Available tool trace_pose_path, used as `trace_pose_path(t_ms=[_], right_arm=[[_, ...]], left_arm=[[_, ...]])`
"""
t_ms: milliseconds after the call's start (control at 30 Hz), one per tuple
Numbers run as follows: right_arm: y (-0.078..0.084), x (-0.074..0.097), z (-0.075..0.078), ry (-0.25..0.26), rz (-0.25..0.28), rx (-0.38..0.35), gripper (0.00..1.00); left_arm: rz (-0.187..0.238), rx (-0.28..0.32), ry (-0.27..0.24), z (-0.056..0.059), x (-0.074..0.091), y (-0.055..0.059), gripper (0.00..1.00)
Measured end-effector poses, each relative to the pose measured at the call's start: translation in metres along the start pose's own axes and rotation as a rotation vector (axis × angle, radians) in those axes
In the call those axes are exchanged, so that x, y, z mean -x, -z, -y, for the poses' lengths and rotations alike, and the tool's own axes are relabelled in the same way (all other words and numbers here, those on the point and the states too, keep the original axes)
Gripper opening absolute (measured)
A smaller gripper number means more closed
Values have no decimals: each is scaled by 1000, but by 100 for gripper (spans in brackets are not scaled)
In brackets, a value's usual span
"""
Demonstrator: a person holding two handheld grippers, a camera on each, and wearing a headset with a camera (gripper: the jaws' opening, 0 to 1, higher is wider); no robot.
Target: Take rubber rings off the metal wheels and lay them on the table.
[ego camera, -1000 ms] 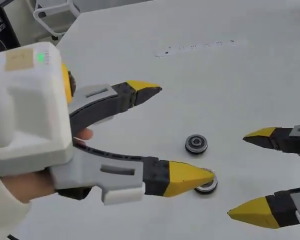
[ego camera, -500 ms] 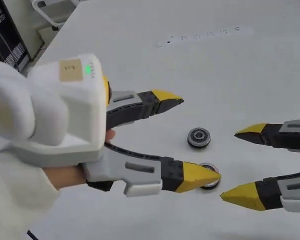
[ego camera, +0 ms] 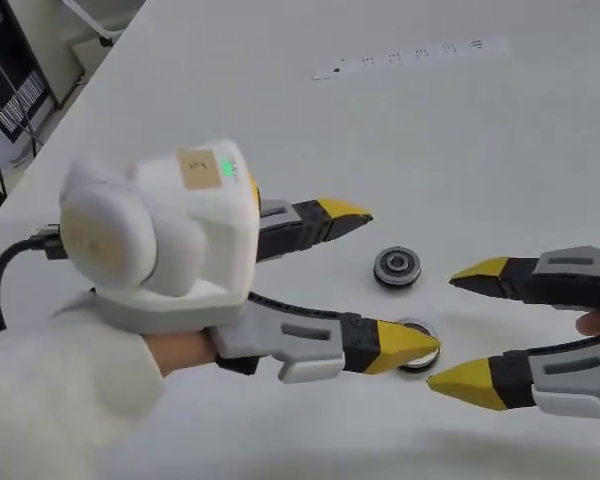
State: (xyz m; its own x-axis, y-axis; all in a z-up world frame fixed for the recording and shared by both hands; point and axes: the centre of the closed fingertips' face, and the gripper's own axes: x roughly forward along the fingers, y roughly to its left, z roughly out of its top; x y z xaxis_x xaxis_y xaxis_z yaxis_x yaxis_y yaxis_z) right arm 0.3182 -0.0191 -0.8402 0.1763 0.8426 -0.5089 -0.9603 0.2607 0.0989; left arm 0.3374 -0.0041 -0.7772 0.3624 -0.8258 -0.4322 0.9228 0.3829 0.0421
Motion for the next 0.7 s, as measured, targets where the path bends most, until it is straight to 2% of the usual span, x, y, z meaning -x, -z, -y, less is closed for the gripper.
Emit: trace_pose_path(t_ms=[133, 233, 333, 567, 700], right_arm=[[1, -4, -1, -10, 7, 21, 45], [1, -6, -2, -16, 13, 33, 41], [5, -9, -1, -18, 1, 40, 39], [8, -12, -3, -31, 2, 38, 31], [9, -14, -3, -35, -1, 43, 29]], left_arm=[[5, 8, -4, 0, -3, 4, 63], [9, 12, 6, 3, -7, 8, 56], [-28, 23, 30, 10, -13, 18, 51], [-42, 20, 60, 20, -22, 27, 39], [-90, 4, 69, 23, -26, 41, 32]])
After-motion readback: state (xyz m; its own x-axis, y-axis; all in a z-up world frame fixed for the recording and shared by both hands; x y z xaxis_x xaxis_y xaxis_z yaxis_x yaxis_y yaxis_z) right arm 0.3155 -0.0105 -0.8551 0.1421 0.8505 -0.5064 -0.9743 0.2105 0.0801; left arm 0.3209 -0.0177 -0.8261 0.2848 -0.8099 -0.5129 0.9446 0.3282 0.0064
